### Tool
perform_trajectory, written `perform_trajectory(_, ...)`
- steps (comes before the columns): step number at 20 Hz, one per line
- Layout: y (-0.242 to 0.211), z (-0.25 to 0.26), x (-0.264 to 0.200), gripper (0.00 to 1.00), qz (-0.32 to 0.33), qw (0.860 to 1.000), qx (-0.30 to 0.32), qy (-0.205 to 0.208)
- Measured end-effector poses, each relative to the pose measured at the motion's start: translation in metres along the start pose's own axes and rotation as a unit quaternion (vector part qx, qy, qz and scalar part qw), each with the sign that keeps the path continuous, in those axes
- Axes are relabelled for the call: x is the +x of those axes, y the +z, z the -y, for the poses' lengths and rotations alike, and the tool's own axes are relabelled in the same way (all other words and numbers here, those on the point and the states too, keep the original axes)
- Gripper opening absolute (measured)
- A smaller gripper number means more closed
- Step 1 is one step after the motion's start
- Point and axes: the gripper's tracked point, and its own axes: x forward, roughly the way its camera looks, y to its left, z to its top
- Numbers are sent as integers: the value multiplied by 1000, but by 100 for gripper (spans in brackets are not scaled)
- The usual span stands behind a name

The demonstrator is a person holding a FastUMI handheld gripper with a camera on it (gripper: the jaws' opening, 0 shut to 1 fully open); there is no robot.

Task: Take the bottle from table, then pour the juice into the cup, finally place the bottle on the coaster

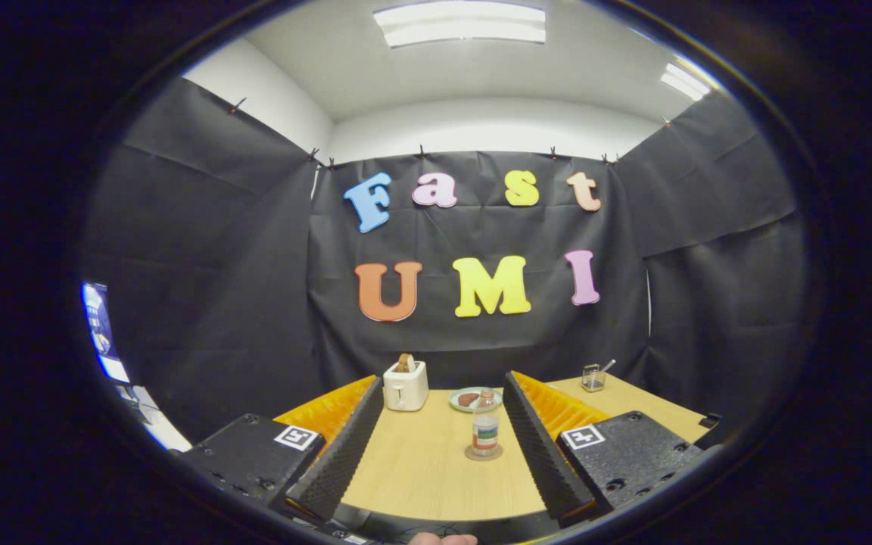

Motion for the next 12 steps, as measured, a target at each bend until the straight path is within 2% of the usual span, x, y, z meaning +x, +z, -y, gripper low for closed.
perform_trajectory(5,1,3,2,100,6,1000,-29,-7)
perform_trajectory(12,-1,-6,3,100,3,1000,-31,0)
